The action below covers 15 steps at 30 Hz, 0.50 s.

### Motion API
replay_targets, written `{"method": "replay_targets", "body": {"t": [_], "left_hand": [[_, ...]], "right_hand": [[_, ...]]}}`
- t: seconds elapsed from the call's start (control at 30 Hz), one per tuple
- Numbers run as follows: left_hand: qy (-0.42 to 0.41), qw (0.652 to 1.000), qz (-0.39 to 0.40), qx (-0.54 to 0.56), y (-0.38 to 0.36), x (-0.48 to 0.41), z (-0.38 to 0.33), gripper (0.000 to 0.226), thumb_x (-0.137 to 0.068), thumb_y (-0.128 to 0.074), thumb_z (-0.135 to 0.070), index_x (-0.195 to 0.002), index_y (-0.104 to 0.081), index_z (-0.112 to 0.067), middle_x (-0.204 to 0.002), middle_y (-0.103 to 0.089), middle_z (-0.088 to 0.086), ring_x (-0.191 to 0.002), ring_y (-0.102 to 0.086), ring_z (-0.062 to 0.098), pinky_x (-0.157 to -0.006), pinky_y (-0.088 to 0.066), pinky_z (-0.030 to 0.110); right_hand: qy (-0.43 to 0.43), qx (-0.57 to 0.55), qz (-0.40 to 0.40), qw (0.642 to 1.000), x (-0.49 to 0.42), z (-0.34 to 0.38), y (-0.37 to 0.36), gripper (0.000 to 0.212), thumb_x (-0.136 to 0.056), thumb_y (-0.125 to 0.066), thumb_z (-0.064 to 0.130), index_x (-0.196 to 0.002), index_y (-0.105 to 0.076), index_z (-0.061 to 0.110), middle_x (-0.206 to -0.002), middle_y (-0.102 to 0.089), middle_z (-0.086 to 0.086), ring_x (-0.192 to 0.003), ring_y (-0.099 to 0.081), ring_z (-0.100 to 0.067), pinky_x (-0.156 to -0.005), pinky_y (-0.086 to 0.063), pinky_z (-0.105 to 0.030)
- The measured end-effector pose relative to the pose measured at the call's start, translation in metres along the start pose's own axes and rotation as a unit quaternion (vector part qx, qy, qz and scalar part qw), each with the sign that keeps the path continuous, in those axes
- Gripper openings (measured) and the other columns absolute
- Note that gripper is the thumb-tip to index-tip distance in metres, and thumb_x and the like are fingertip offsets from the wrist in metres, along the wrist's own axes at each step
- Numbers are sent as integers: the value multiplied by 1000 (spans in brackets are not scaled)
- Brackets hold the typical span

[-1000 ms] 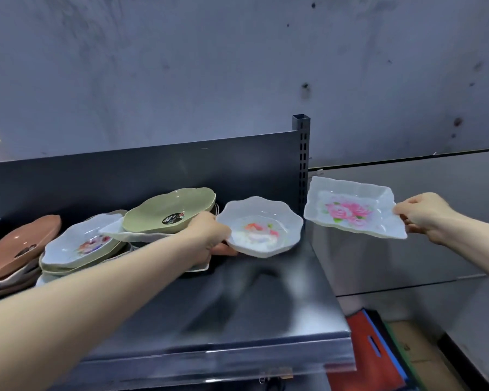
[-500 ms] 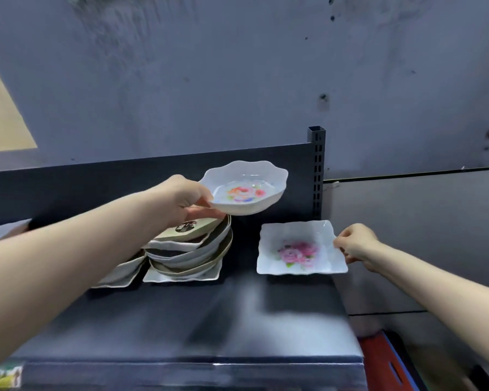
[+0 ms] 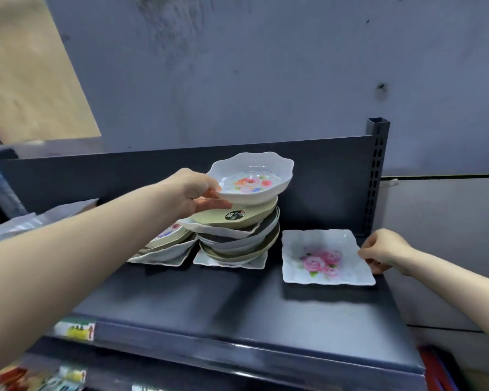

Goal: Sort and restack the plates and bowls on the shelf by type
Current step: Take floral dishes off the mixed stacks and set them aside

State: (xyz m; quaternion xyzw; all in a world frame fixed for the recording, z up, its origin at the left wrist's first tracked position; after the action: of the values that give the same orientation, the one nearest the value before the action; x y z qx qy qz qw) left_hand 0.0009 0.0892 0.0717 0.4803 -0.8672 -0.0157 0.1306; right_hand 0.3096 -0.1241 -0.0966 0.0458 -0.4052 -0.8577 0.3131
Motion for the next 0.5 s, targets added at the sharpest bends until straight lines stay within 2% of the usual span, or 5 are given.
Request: {"method": "replay_targets", "body": {"t": [0.1, 0.2, 0.3, 0.37, 0.5], "left_hand": [[7, 1000, -16, 1, 23, -8, 8, 22, -86, -51, 14, -108, -49, 10, -88, -55, 23, -65, -66, 37, -51, -59, 36], [8, 1000, -29, 4, 46, -20, 15, 23, -88, -52, 9, -110, -48, 10, -95, -58, 24, -45, -67, 33, -44, -58, 34], [5, 999, -34, 0, 68, -35, 18, 23, -88, -52, 8, -110, -48, 9, -111, -60, 29, -43, -67, 32, -44, -58, 34], [8, 1000, -27, 2, 79, -43, 19, 23, -88, -51, 9, -110, -48, 10, -106, -61, 31, -43, -67, 32, -46, -58, 36], [3, 1000, -10, 7, 98, -56, 19, 12, -87, -50, 11, -99, -50, 11, -88, -60, 26, -39, -65, 29, -36, -54, 30]], "right_hand": [[14, 41, -36, 998, 7, 13, 11, 18, -72, -57, 4, -63, -73, 2, -54, -71, -8, -50, -70, -23, -62, -62, -34], [28, 21, -85, 996, 17, 32, 23, 22, -70, -51, 0, -61, -71, 4, -52, -70, -7, -54, -71, -26, -66, -62, -40], [36, -39, -82, 995, 30, 61, 17, 22, -77, -51, -5, -70, -71, 1, -61, -72, -13, -51, -68, -27, -56, -60, -33], [40, -100, -57, 993, 41, 87, 5, 19, -81, -53, -8, -75, -69, -1, -67, -71, -17, -49, -64, -24, -47, -55, -25], [48, -185, -32, 981, 54, 144, -17, 9, -87, -57, -3, -83, -65, -4, -70, -66, -20, -47, -62, -20, -46, -55, -22]]}}
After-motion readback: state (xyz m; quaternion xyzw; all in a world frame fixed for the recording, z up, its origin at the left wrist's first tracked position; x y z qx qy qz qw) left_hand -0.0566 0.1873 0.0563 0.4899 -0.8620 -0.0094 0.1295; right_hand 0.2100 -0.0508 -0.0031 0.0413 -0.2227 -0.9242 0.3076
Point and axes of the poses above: each hand's wrist, its own x-axis away from the middle knuckle, its own y-axis out of the back of the hand, z = x × y, the point moved 10 cm from there along -x, towards the middle knuckle
